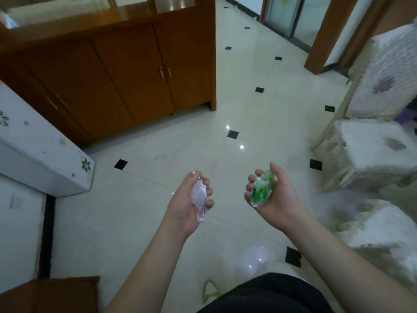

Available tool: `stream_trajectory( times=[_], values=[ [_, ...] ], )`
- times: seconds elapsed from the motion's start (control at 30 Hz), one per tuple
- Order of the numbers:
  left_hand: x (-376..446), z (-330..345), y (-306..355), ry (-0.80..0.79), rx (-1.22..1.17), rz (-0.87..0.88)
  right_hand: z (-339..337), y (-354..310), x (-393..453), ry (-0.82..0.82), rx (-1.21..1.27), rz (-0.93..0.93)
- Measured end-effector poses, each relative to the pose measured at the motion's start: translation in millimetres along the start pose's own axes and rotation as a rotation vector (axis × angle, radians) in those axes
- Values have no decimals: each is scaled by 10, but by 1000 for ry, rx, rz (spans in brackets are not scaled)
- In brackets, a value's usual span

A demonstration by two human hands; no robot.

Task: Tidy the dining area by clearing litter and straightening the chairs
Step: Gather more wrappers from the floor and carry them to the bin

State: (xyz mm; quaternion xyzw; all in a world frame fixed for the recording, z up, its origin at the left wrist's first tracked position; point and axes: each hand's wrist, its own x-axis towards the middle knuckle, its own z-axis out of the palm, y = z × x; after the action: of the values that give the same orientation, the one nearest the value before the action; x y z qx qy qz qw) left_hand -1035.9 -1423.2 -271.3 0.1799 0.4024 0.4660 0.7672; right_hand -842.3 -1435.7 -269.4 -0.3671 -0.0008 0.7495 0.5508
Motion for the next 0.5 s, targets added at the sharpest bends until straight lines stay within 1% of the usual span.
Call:
stream_trajectory(
  times=[0.13,0.27,0.4,0.5],
  values=[
    [717,419,131,-97,88,-33,-27,-481,361,72,39,-87],
    [1444,913,46,-183,199,-80,-185,-1090,809,98,113,-163],
    [2150,1430,-28,-207,295,-120,-385,-1760,1213,127,185,-210],
    [2641,1834,47,-201,330,-109,-463,-2242,1422,152,227,-218]
  ],
)
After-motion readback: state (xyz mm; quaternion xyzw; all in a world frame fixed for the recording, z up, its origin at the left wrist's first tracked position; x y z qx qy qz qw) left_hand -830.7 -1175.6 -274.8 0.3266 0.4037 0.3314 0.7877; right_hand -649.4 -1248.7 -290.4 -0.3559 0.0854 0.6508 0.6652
